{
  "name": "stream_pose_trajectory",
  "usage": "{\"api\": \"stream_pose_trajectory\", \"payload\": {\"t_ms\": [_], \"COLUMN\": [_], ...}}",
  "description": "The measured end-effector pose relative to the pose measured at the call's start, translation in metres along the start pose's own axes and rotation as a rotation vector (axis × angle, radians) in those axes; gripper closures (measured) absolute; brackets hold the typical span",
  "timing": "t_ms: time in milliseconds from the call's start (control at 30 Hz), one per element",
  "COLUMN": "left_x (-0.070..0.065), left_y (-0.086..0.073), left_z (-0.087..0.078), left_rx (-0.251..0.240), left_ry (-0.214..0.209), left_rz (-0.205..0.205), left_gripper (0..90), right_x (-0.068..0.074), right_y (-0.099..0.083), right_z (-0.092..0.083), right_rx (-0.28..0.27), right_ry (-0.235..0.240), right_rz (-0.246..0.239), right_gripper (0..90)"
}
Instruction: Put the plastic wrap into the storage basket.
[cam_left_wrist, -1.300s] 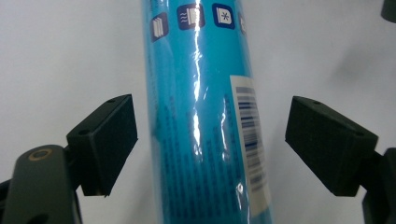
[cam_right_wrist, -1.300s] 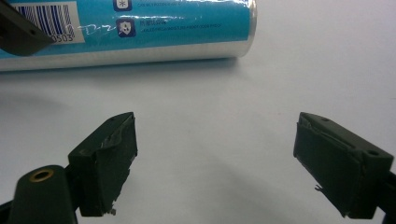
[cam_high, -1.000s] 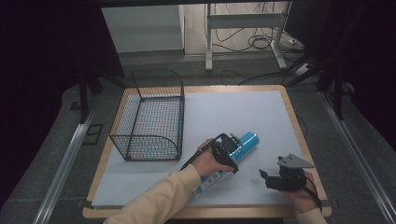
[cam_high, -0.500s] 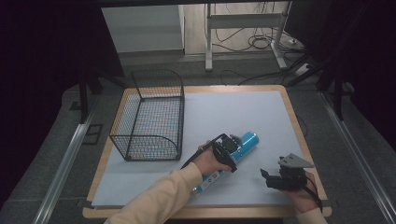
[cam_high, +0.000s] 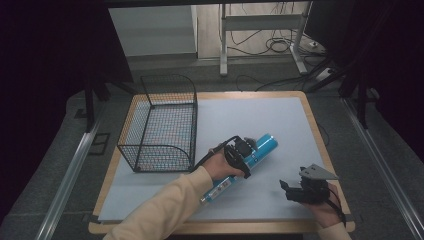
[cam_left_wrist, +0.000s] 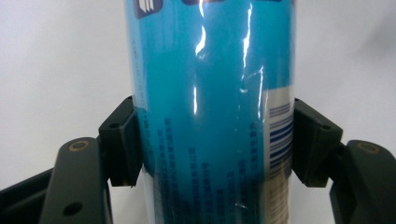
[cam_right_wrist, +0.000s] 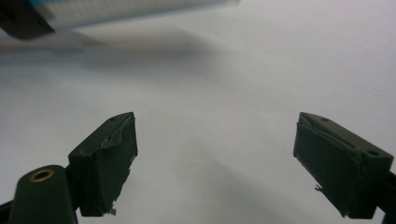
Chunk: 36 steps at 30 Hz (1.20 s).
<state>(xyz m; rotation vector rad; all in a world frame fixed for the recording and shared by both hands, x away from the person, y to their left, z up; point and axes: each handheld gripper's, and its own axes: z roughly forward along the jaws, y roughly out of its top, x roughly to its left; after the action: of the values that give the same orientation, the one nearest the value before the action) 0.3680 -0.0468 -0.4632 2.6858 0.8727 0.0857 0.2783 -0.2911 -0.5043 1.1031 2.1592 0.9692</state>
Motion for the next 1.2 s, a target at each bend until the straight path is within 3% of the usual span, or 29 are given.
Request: {"api": "stream_pose_trajectory", "payload": {"t_ms": [300, 667, 1200], "left_x": [0.009, 0.013, 0.018], "left_y": [0.006, 0.013, 0.019], "left_z": [-0.033, -0.052, -0.072], "left_rx": [-0.025, -0.039, -0.096], "left_ry": [0.028, 0.047, 0.067], "left_rz": [0.023, 0.035, 0.027], "left_gripper": [31.7, 31.8, 31.8], "right_x": [0.0, 0.0, -0.001], "right_y": [0.0, -0.001, -0.001], "right_z": [0.001, 0.001, 0.001], "right_rx": [0.003, 0.005, 0.006], "right_ry": [0.001, 0.002, 0.001], "right_rz": [0.0, 0.001, 0.003], "right_gripper": [13.5, 13.5, 13.6]}}
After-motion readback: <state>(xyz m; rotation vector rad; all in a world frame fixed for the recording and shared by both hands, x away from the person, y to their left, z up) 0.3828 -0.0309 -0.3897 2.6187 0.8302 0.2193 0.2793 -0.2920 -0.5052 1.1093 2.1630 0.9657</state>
